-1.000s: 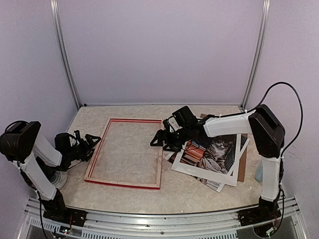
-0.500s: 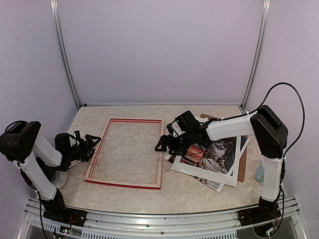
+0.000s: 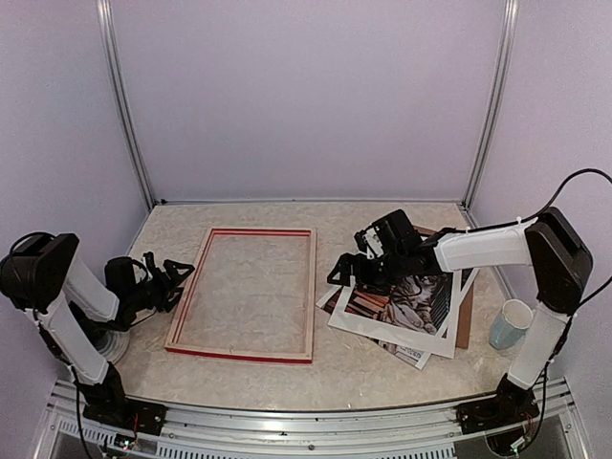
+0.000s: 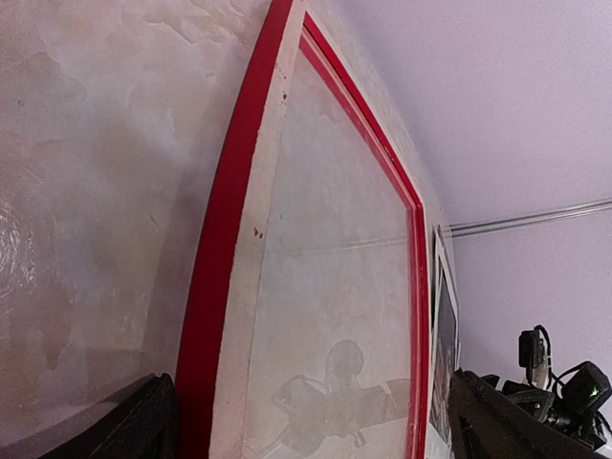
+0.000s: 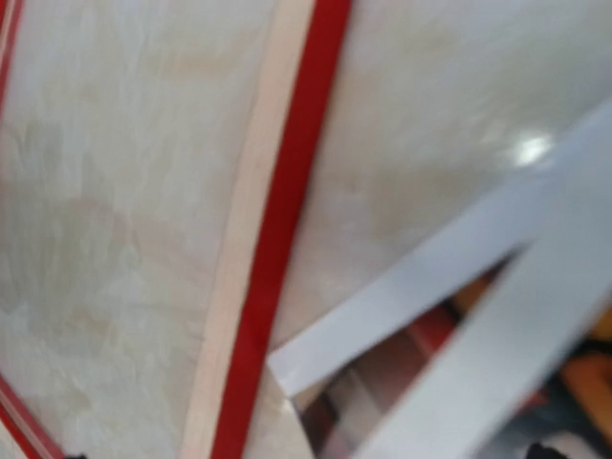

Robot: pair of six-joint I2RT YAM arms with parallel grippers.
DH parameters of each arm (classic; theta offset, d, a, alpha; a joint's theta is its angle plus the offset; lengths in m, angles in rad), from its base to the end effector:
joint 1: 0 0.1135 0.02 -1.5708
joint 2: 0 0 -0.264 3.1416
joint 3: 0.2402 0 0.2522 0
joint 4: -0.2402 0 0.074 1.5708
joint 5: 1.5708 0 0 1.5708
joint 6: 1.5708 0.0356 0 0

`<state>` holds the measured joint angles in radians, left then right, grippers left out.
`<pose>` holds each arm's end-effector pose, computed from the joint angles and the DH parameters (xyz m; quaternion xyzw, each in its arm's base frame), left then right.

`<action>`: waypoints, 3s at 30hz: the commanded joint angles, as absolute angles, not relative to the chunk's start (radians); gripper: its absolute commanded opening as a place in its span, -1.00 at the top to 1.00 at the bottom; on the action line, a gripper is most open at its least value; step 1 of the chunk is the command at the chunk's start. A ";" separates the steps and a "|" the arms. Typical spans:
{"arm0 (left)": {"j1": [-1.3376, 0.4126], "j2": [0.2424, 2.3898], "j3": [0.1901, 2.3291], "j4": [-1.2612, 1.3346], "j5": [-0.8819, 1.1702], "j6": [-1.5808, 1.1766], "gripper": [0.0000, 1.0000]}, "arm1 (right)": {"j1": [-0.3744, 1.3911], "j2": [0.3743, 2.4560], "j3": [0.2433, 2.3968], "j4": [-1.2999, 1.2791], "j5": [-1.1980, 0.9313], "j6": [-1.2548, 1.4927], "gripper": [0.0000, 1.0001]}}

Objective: Put the photo into the frame
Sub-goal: Place the glass panel at the frame body, then pick up the mat board from the photo.

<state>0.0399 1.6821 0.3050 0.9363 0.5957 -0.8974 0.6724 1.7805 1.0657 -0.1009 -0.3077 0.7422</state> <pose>0.2495 -0.0100 0.1029 -0.2245 0.7913 -0.4382 0.3625 0.2853 0.2409 0.1779 -0.0244 0.9200 0.3450 0.1843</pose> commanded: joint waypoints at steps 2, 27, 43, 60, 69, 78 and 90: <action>0.032 1.668 0.295 0.968 0.621 -0.899 -0.95 | 0.606 1.648 0.984 -0.124 -0.237 0.713 -0.98; -0.008 1.502 0.266 0.922 0.545 -0.843 -0.98 | 0.269 1.145 0.463 -0.067 -0.221 0.886 -0.97; -0.256 1.326 0.374 0.672 0.371 -0.657 -0.98 | 0.315 0.991 0.407 -0.257 -0.178 0.962 -0.94; -0.722 1.530 0.823 0.396 0.184 -0.627 -0.98 | 0.348 0.832 0.399 -0.537 -0.103 1.006 -0.98; -0.888 1.796 1.069 0.367 0.227 -0.629 -0.98 | 0.350 0.829 0.378 -0.590 -0.102 0.994 -0.98; -0.974 1.975 1.225 0.329 0.244 -0.625 -0.98 | 0.351 0.832 0.342 -0.591 -0.160 0.983 -0.98; -0.997 2.104 1.283 0.285 0.247 -0.644 -0.98 | 0.356 0.806 0.360 -0.600 -0.221 0.969 -0.98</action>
<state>-0.9859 2.0705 1.2522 0.3042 0.2356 -0.6430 0.3450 0.8112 0.3450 -0.5751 -0.1959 0.9855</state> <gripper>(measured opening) 0.989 0.992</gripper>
